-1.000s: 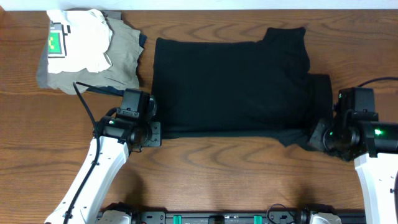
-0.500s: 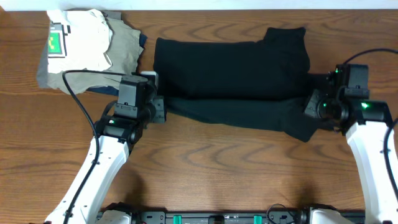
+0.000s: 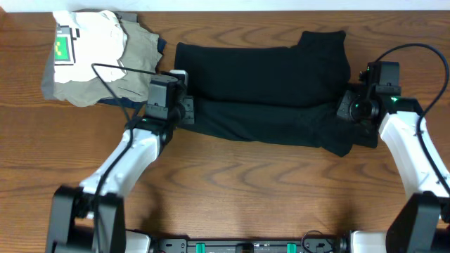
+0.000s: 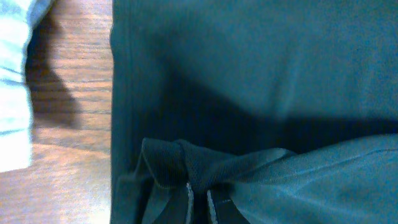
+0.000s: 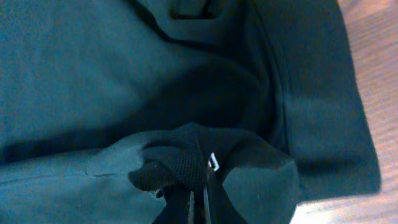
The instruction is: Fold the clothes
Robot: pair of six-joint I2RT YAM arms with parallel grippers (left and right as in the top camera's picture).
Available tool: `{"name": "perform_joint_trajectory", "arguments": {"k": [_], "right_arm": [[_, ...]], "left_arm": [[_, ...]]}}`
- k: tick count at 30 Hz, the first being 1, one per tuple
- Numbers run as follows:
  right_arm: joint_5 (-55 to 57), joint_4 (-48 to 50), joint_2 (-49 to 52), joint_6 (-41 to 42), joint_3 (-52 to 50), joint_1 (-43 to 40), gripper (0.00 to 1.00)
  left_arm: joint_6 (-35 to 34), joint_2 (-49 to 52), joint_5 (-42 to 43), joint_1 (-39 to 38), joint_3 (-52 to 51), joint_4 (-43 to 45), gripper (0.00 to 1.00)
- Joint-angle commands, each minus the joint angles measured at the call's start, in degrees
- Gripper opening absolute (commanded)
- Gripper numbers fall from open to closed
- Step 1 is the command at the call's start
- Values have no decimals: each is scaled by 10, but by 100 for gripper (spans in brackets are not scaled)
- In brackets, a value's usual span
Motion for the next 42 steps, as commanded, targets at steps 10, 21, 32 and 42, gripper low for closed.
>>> {"name": "perform_joint_trajectory", "arguments": {"k": [10,21,32,42], "right_arm": [[0,-17,14,-73,68,-8,99],[-23,-43,23,-148,201,-7,99],[-33,-48,91,-179,218,-2,99],[-33,-48,93,-179,218,-1,99]], "left_arm": [[8,53,4,25,32,7,98],[71,83,29,48,316,-255,98],[97,311,16,48,578,-283,98],[111,432,-52,51,623,-188,98]]}}
